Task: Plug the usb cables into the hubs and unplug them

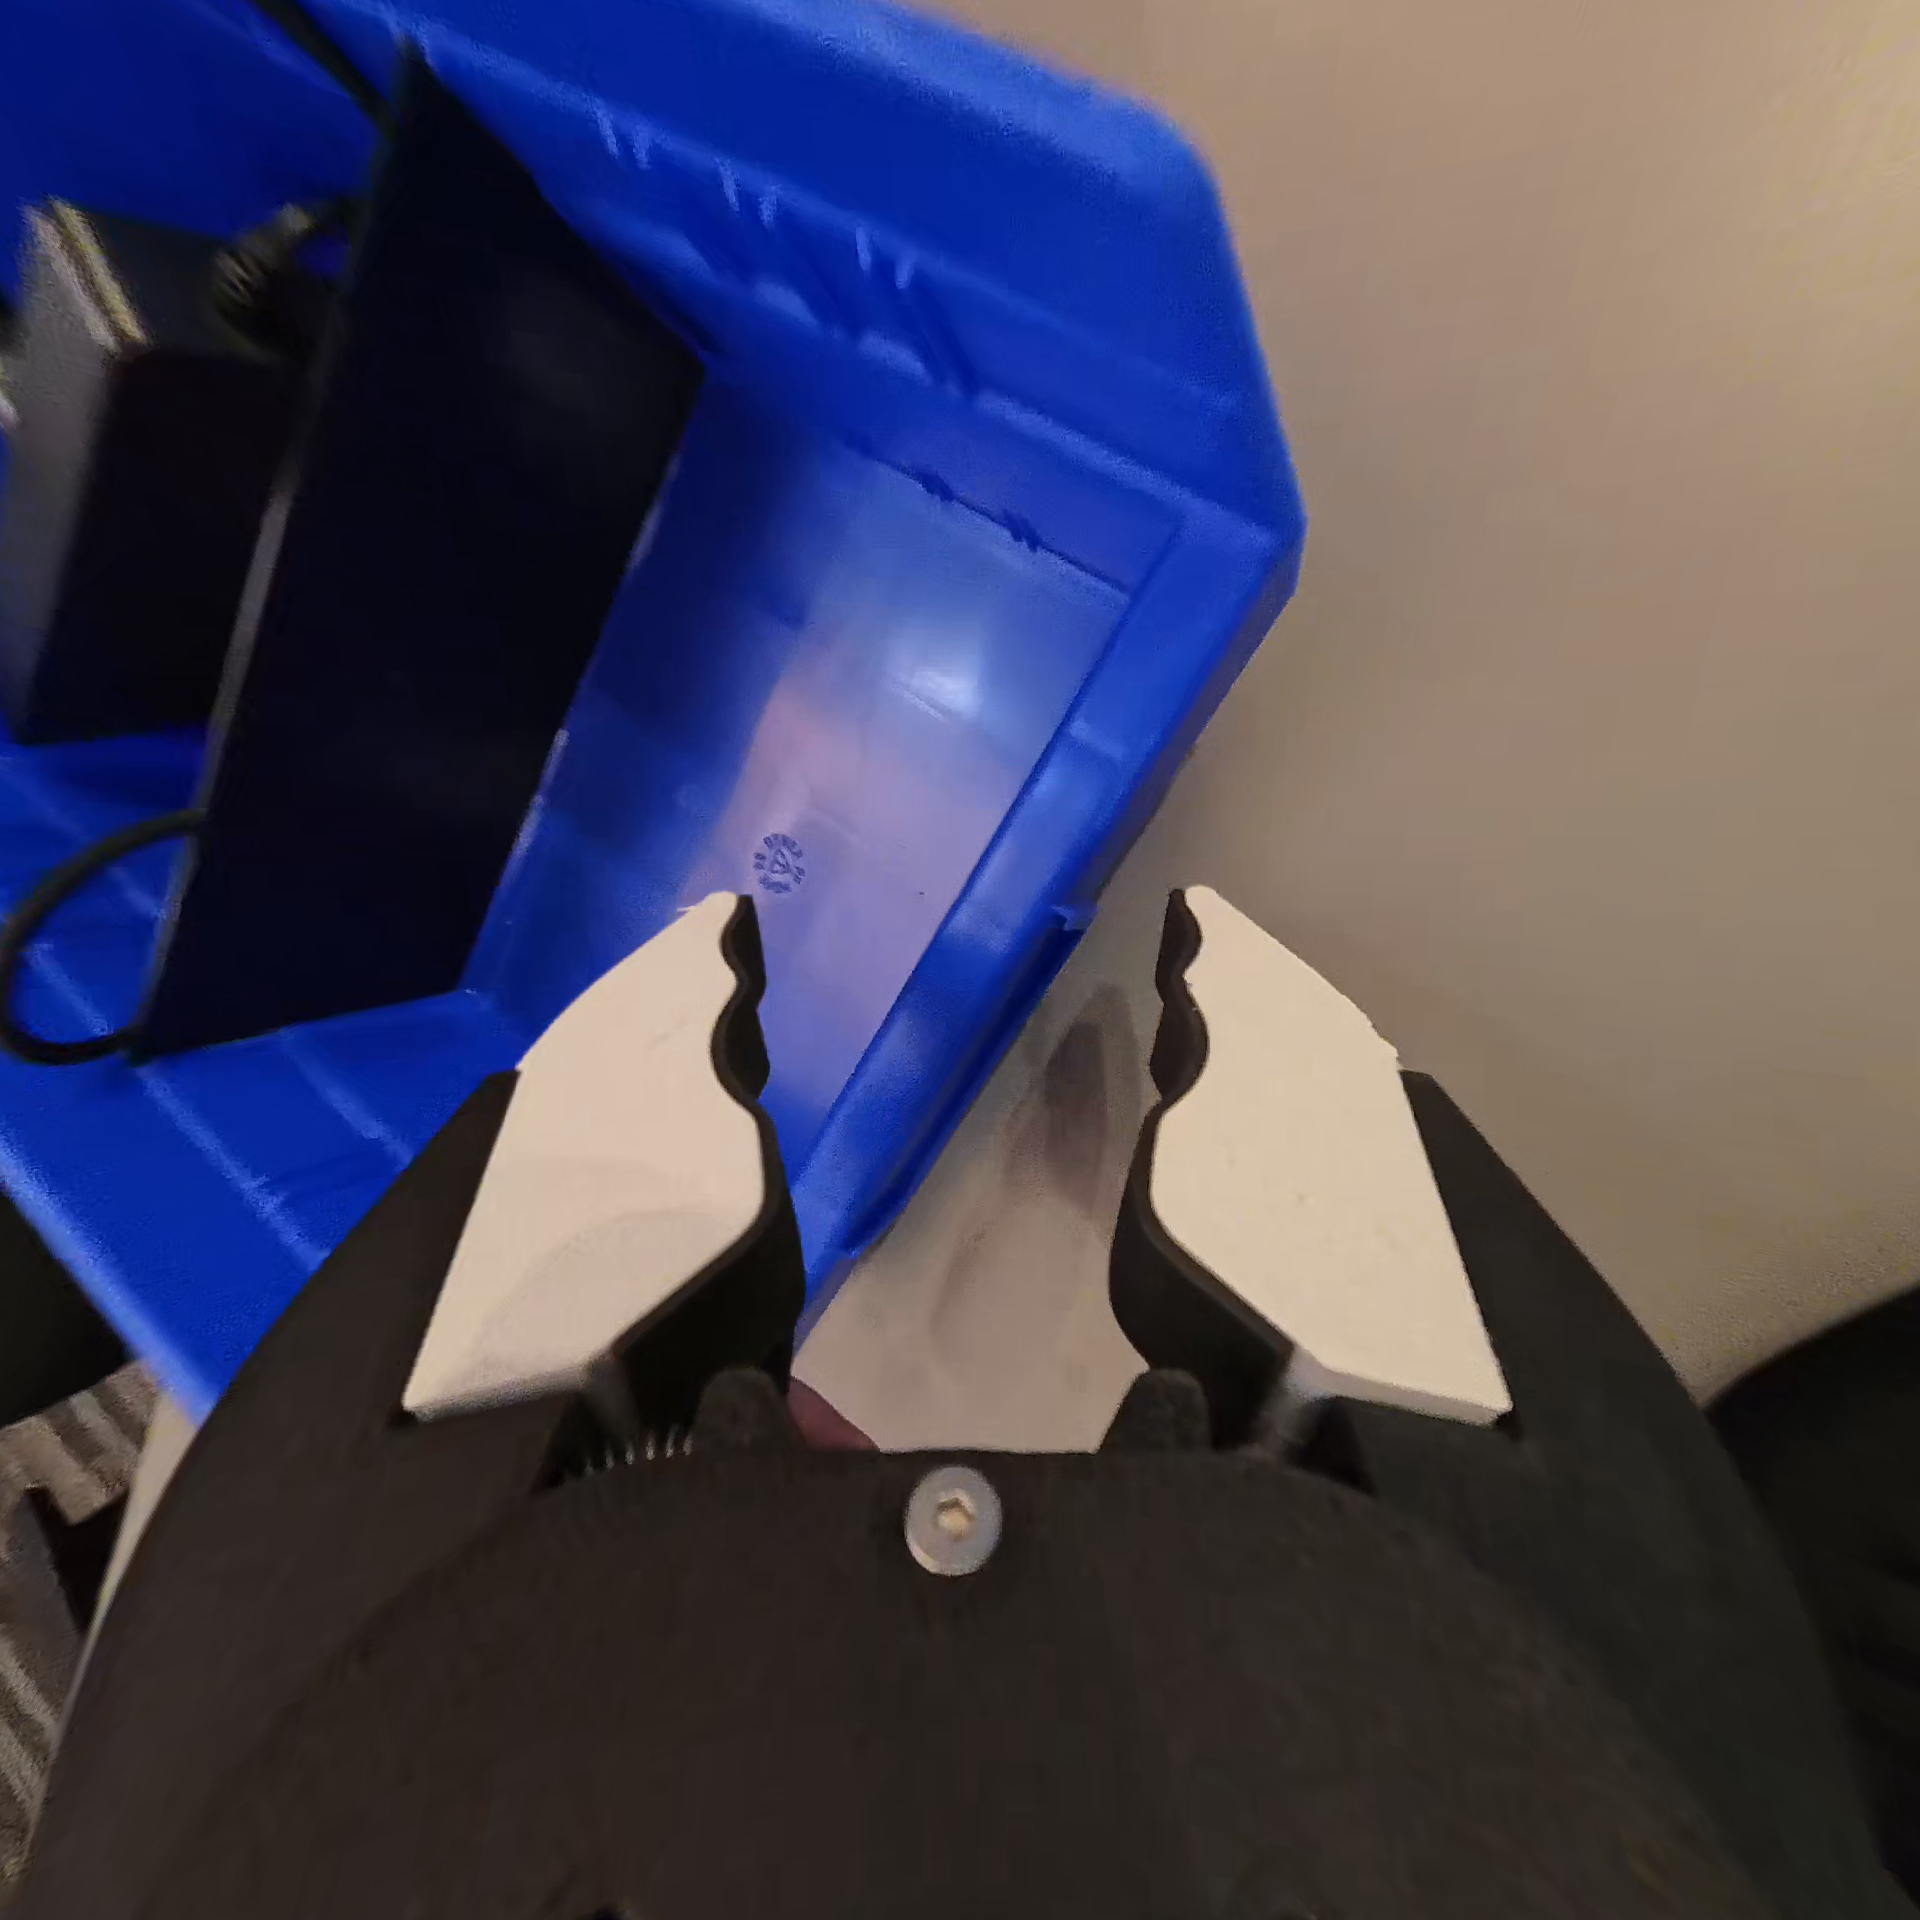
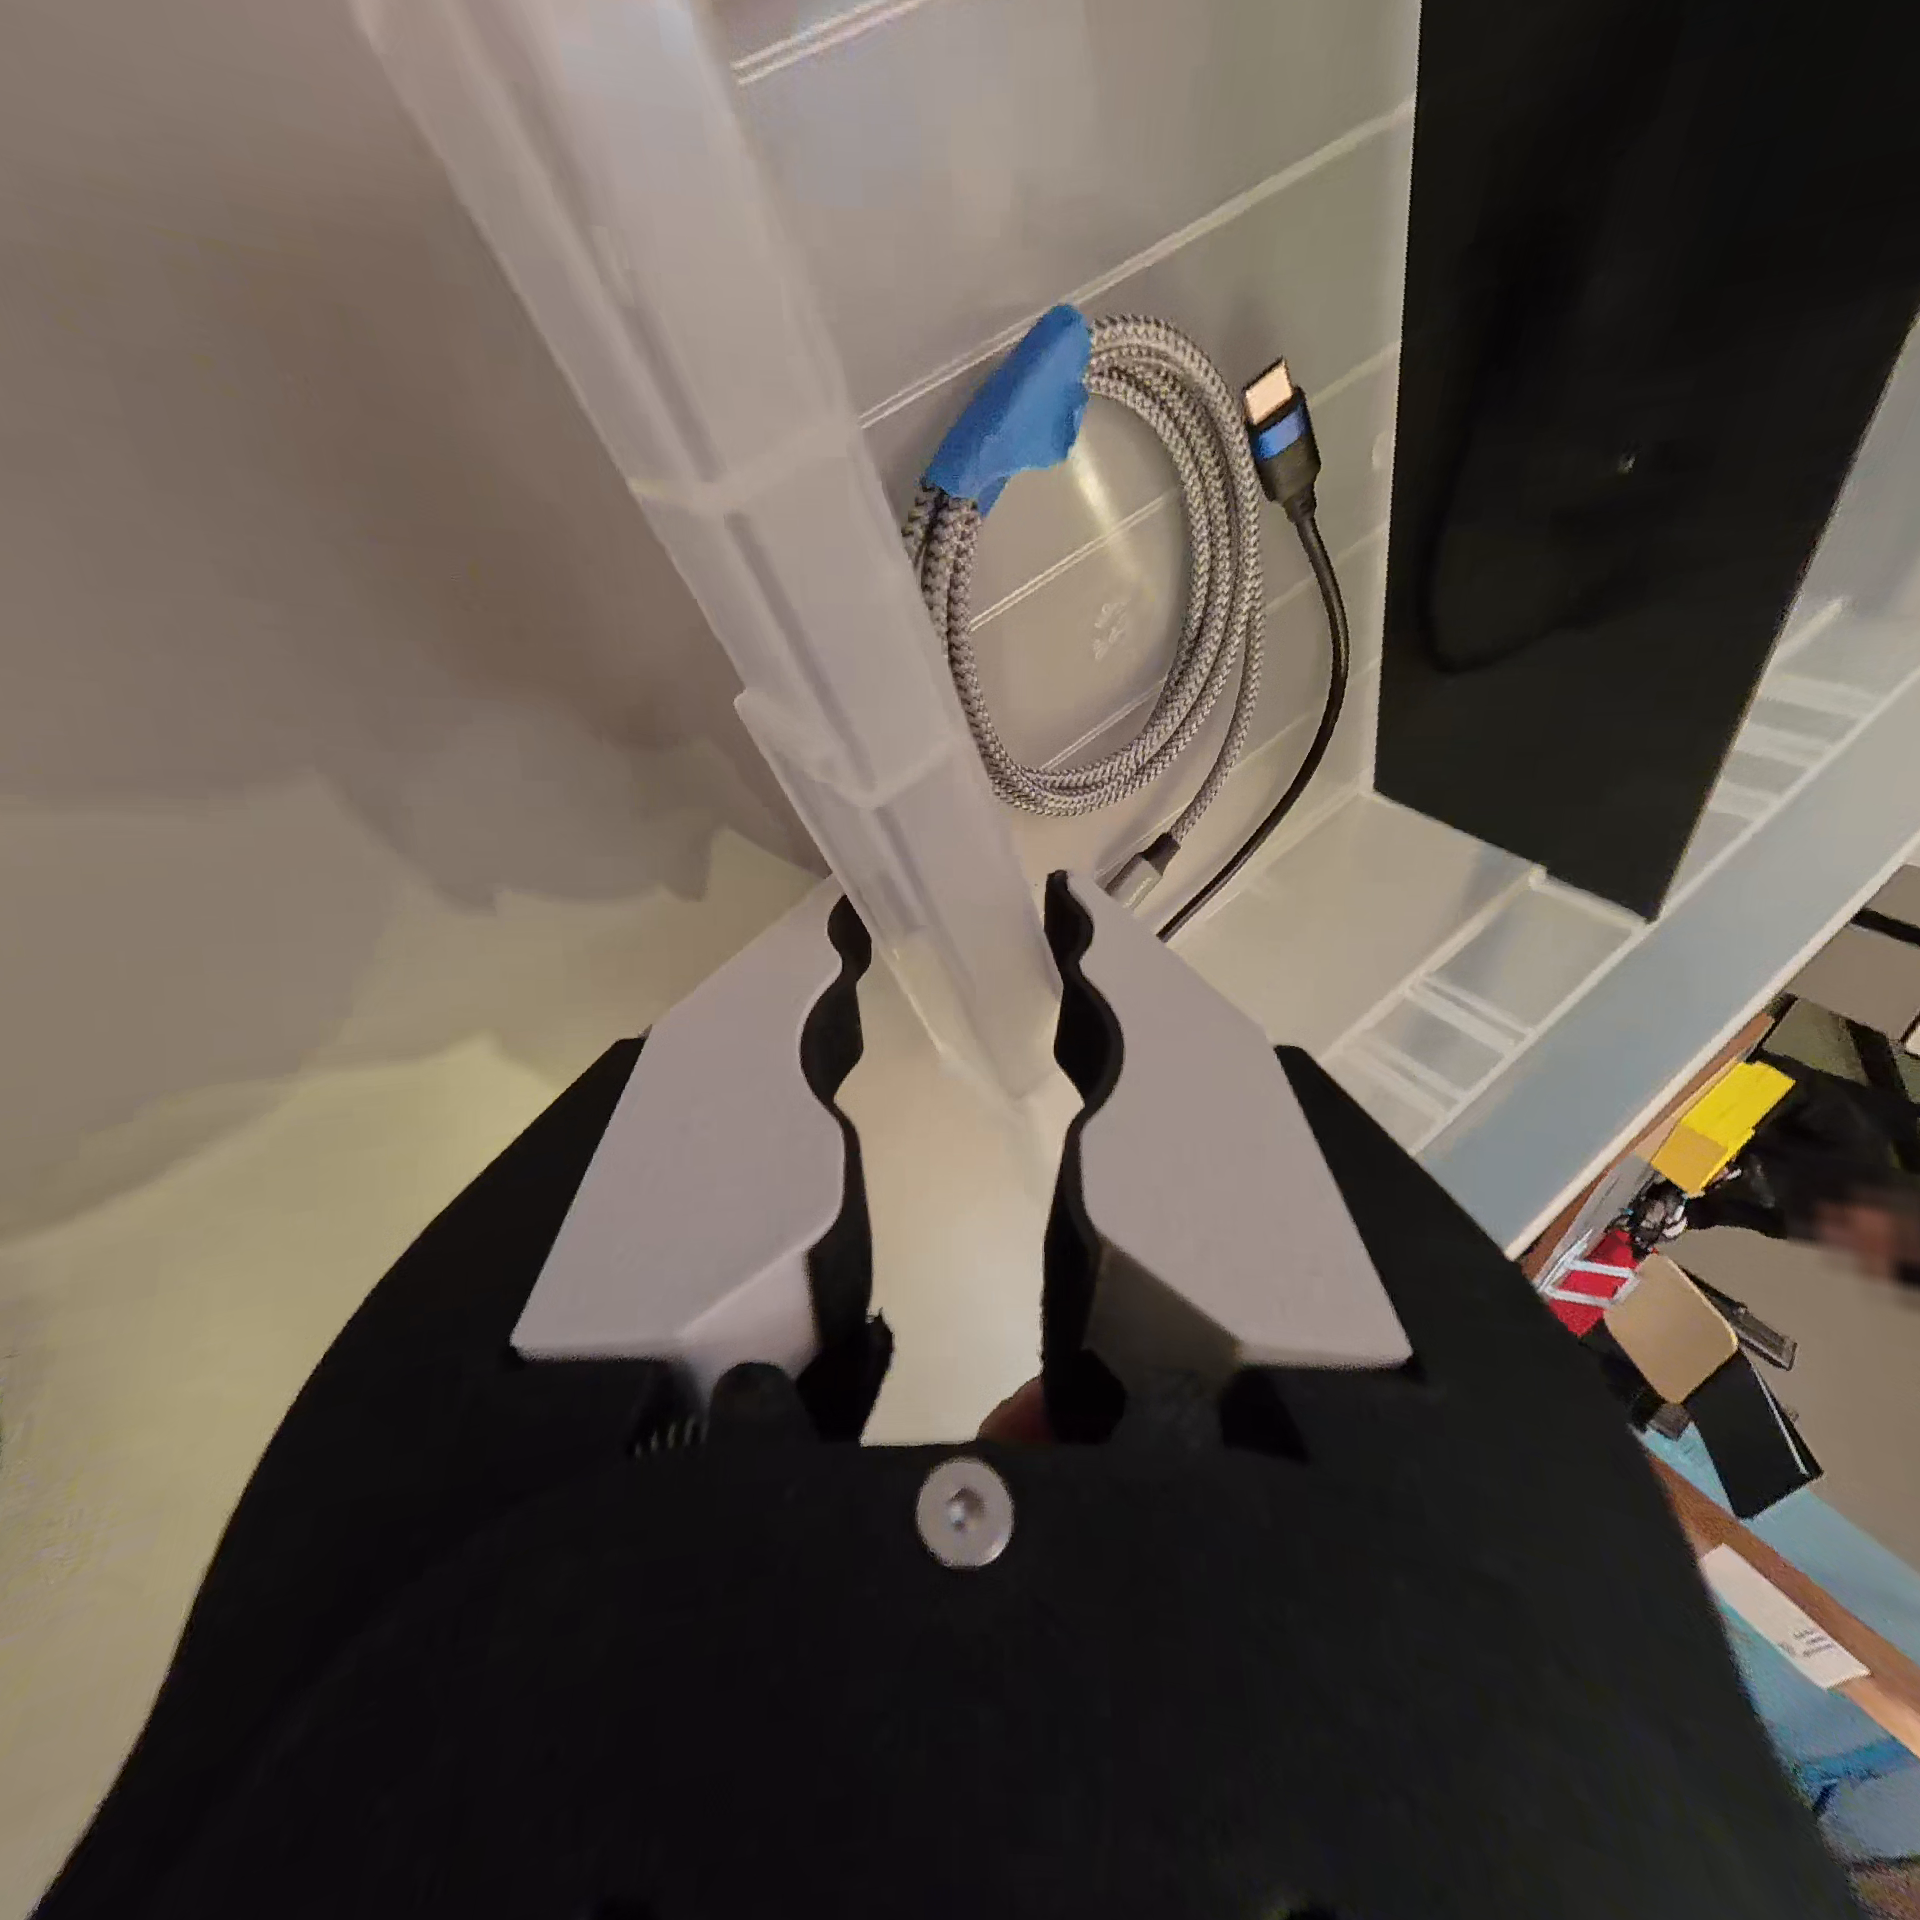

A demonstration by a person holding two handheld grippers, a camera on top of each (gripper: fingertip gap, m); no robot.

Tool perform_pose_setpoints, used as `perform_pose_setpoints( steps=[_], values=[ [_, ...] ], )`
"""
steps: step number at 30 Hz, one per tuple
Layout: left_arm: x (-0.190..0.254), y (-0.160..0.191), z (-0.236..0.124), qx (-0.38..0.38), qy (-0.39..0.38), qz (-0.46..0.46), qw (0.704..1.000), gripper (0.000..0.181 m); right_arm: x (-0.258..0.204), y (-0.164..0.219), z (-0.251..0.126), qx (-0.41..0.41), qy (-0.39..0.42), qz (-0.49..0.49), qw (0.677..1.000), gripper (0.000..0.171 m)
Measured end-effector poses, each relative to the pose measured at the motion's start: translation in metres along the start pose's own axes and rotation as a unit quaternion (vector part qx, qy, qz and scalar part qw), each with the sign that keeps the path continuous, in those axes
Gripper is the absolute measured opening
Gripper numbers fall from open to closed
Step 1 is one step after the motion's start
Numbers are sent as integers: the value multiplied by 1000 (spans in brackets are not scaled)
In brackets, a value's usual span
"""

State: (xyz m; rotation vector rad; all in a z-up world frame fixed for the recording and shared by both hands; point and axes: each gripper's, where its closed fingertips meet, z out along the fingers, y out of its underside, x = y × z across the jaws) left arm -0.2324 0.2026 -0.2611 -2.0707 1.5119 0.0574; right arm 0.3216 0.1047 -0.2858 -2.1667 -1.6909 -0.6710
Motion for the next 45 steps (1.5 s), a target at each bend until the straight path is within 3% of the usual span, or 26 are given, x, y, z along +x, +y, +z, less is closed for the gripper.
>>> perform_pose_setpoints(
  steps=[4, 13, 31, 45],
  values=[
    [-1, 16, 25, -27, -4, 8, 1000, 67, 7, 18, 5, -7, -2, 11, 1000, 32],
    [-1, 14, 25, -35, -29, 57, 997, 49, 18, 50, 14, -29, -3, 34, 999, 31],
    [19, 42, 5, -73, -18, 36, 997, 45, 23, 81, 18, -53, 0, 84, 995, 31],
    [-5, 71, 0, -33, -22, 101, 994, 42, 35, 91, 26, -66, -1, 102, 993, 31]
  ],
)
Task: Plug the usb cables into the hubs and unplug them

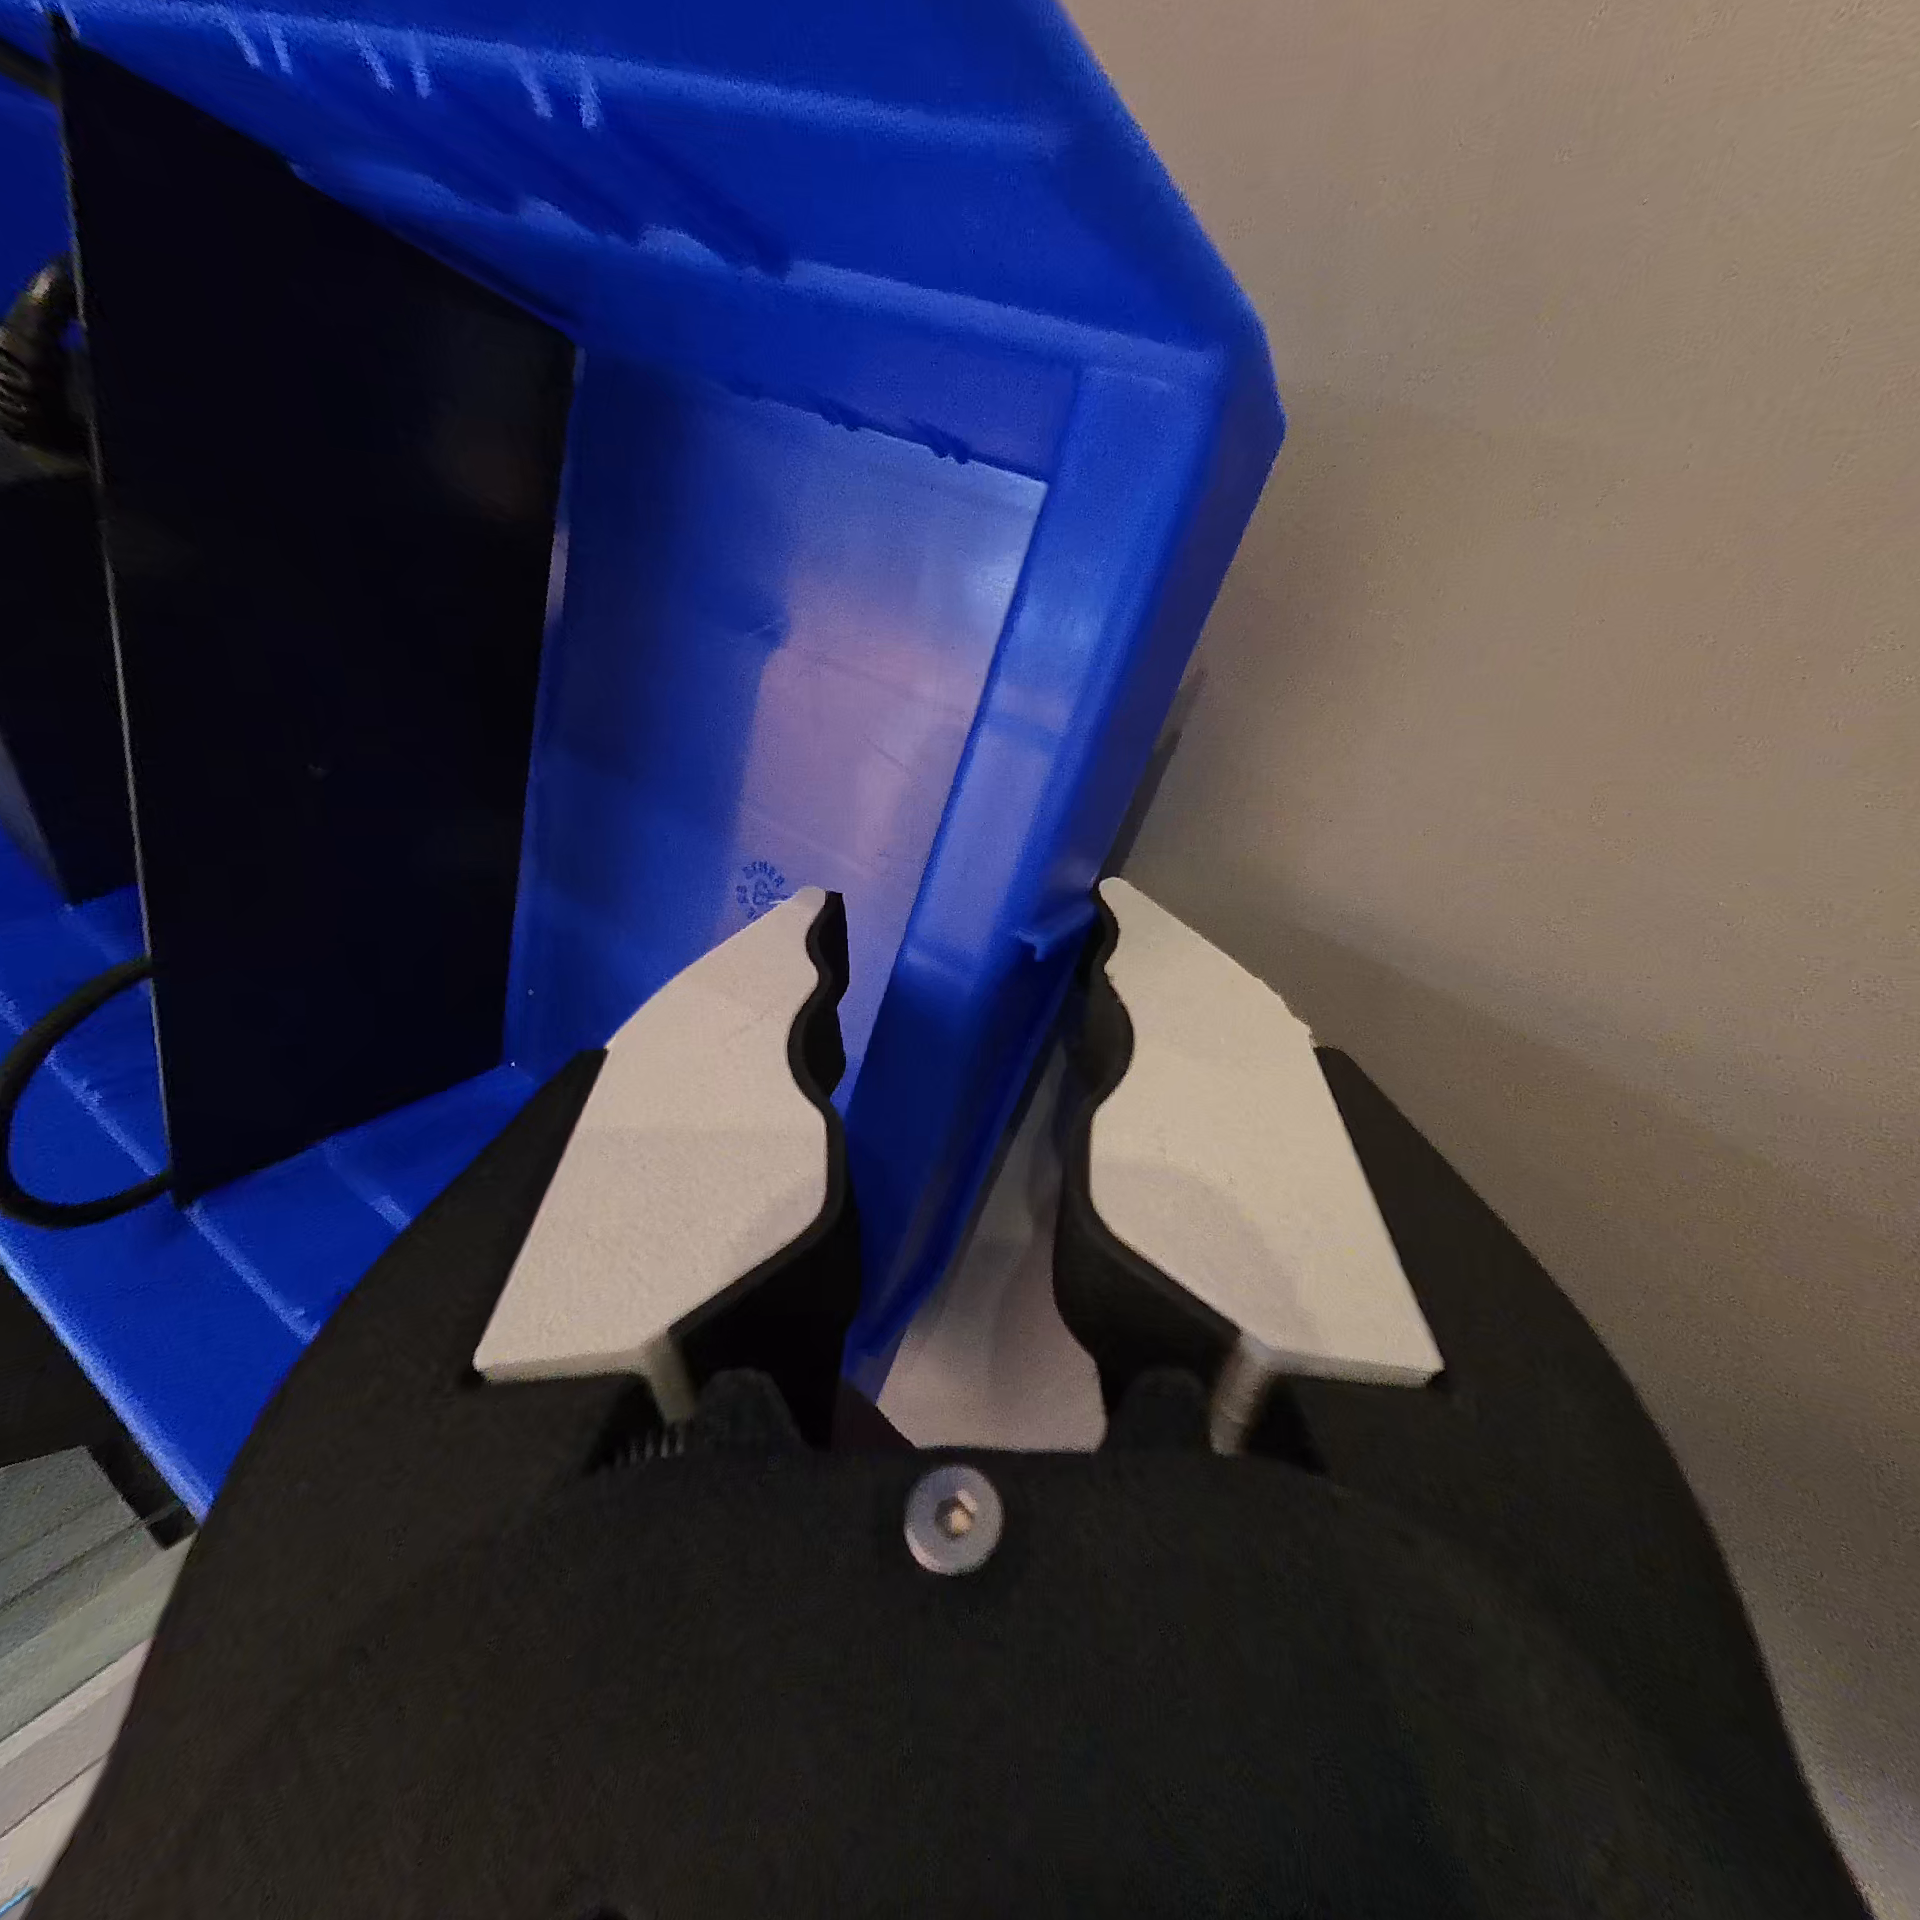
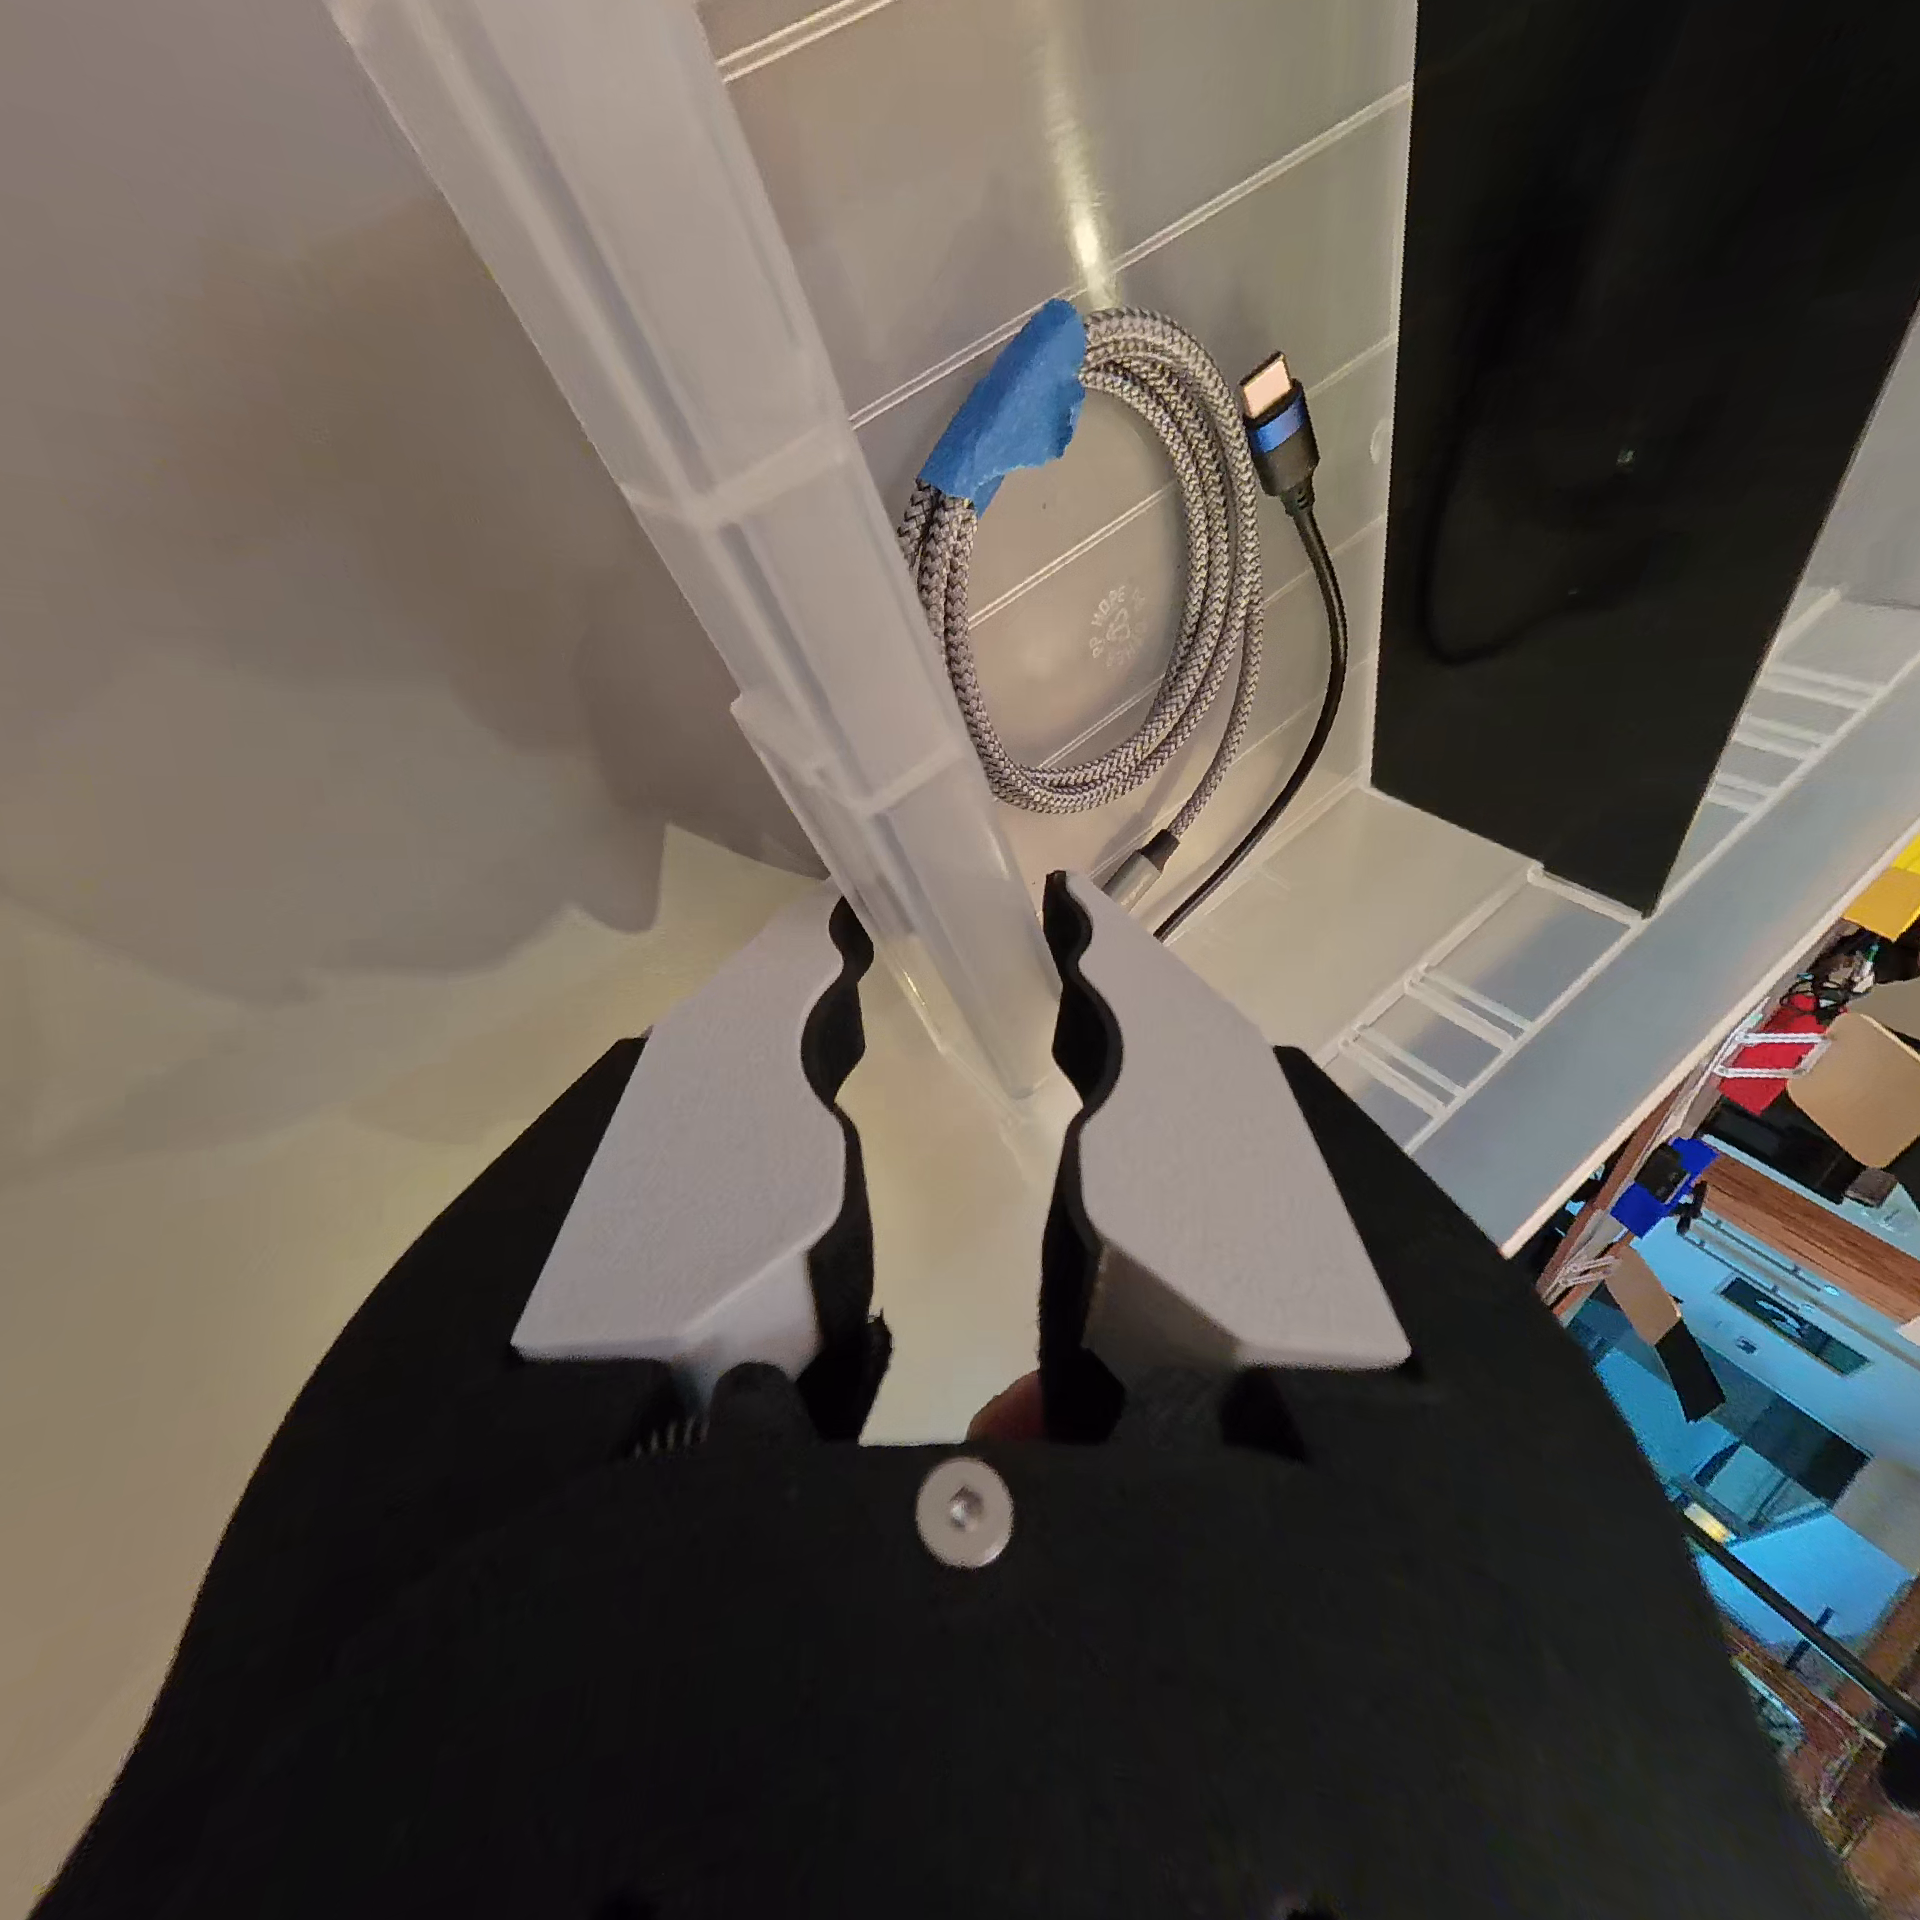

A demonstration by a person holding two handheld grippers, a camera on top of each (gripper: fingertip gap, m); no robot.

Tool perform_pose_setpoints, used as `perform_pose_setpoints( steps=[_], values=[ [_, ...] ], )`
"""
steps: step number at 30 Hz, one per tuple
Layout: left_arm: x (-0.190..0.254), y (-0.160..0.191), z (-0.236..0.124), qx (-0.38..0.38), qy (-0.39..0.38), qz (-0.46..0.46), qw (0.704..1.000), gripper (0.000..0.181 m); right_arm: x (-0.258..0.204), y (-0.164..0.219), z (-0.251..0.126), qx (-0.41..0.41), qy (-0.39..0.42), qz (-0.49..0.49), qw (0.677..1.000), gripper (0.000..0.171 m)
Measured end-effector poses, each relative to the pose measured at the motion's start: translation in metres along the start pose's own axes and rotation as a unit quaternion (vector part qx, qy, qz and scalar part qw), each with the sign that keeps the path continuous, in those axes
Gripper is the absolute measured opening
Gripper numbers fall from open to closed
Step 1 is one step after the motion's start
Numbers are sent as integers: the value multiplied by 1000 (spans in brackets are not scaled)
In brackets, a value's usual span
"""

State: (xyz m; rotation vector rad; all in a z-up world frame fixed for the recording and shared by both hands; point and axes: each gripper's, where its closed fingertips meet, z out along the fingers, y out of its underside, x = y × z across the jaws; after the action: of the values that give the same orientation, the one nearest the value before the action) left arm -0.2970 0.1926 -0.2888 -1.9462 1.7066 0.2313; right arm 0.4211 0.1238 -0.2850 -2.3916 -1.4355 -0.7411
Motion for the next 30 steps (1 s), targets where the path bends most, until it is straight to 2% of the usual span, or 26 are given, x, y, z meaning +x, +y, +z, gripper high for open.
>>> perform_pose_setpoints(
  steps=[3, 5, 9, 12, 15, 18, 21, 24, 27, 30],
  values=[
    [-1, 1, 0, 2, -5, -9, 1000, 44, 3, 0, 2, 2, 0, 2, 1000, 30],
    [-4, 4, -5, 3, -12, -31, 999, 54, 4, 1, -1, 1, 6, 4, 1000, 33],
    [-10, -13, -46, 61, -50, -62, 995, 59, 7, -8, -39, 42, 35, 6, 998, 38],
    [-30, -70, -106, 150, -119, -61, 980, 56, 13, -46, -100, 130, 55, 0, 990, 37],
    [-51, -159, -170, 276, -164, -41, 946, 51, 33, -103, -169, 234, 87, -2, 968, 34],
    [-61, -233, -198, 324, -183, 1, 928, 53, 48, -155, -231, 330, 114, -6, 937, 34],
    [-64, -294, -208, 363, -190, 29, 912, 53, 60, -189, -276, 405, 140, 1, 904, 31],
    [-60, -336, -204, 388, -193, 50, 900, 53, 62, -208, -298, 458, 141, -1, 877, 28],
    [-57, -351, -189, 398, -194, 59, 895, 51, 51, -213, -293, 477, 116, -8, 871, 33],
    [-62, -339, -165, 400, -200, 37, 894, 50, 41, -214, -284, 483, 113, -15, 868, 34]
  ],
)
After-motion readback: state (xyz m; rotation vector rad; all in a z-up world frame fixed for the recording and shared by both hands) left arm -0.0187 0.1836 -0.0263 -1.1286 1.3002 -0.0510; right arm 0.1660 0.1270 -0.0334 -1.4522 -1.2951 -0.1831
